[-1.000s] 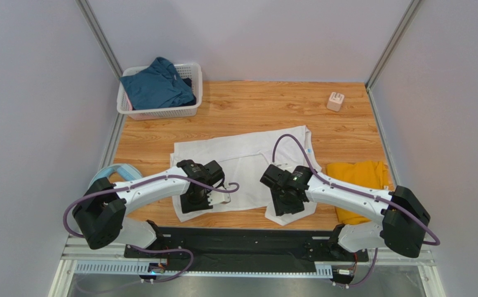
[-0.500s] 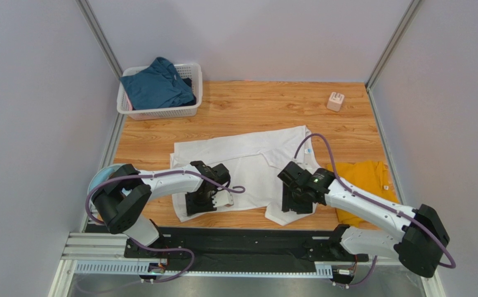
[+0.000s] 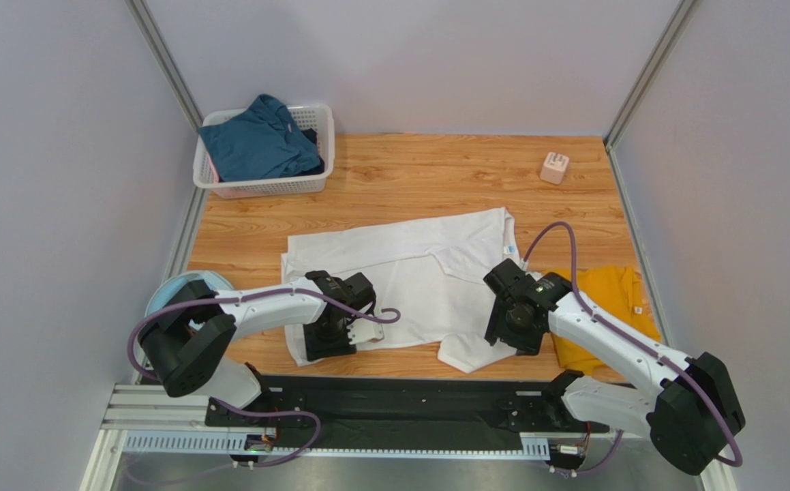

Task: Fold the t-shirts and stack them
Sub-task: Grap the side of the flattened tshirt closest away from the robot with both arms

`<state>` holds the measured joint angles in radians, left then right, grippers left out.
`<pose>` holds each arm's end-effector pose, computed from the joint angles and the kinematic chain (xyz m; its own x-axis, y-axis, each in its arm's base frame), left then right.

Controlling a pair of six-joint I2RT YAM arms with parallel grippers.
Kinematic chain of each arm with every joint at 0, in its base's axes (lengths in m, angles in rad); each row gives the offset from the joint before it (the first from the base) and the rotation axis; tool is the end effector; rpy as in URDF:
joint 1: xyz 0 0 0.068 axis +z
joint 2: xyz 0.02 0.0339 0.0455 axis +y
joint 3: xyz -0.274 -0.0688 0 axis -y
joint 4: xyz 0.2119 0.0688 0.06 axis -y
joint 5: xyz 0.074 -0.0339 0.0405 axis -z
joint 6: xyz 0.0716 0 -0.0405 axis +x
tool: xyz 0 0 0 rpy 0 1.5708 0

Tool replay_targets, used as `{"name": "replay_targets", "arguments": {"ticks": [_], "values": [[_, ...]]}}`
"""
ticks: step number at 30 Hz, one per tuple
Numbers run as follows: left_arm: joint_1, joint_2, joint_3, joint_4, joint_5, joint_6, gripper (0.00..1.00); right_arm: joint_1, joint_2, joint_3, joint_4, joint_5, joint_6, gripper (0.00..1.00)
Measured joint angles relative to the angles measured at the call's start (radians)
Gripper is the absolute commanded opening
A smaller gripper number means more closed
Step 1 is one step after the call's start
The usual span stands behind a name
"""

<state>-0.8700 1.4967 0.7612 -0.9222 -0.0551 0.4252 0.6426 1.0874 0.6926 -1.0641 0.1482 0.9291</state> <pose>0.1220 -0.1385 0.1441 -0.2691 0.9577 0.1017 0.9630 0.2691 0.0142 0.1084 0.0679 0.1861 -0.9404 0.2857 -0.1844 0.2904 0.9569 0.0016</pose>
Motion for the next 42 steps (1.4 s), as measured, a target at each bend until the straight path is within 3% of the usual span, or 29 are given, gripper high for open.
{"name": "replay_targets", "arguments": {"ticks": [6, 12, 15, 16, 18, 28, 33, 36, 40, 42], "values": [[0.000, -0.075, -0.023, 0.012, -0.006, 0.004, 0.49, -0.018, 0.027, -0.006, 0.014, -0.022, -0.012, 0.59], [-0.001, 0.002, -0.023, 0.031, -0.018, 0.005, 0.39, -0.018, 0.066, -0.029, 0.057, -0.079, -0.029, 0.59], [0.002, 0.013, -0.016, 0.025, -0.022, 0.010, 0.26, -0.018, 0.072, -0.041, 0.066, -0.091, -0.035, 0.59], [0.003, 0.017, -0.014, 0.024, -0.026, 0.012, 0.12, -0.018, 0.075, -0.043, 0.069, -0.097, -0.036, 0.59], [0.007, 0.029, -0.007, 0.019, -0.036, 0.014, 0.00, -0.018, 0.082, -0.045, 0.078, -0.103, -0.036, 0.59], [0.031, 0.019, -0.003, 0.026, -0.044, 0.023, 0.00, -0.018, 0.124, -0.100, 0.146, -0.158, -0.036, 0.51], [0.089, -0.064, -0.002, 0.052, -0.043, 0.046, 0.00, -0.018, 0.162, -0.103, 0.181, -0.175, -0.037, 0.48], [0.133, -0.153, 0.014, 0.041, -0.044, 0.061, 0.00, -0.018, 0.182, -0.094, 0.185, -0.186, -0.039, 0.39], [0.171, -0.247, 0.047, 0.035, -0.044, 0.078, 0.00, -0.018, 0.197, -0.085, 0.208, -0.204, -0.043, 0.08], [0.178, -0.272, 0.050, 0.034, -0.044, 0.083, 0.00, -0.017, 0.196, -0.080, 0.215, -0.205, -0.043, 0.00]]}}
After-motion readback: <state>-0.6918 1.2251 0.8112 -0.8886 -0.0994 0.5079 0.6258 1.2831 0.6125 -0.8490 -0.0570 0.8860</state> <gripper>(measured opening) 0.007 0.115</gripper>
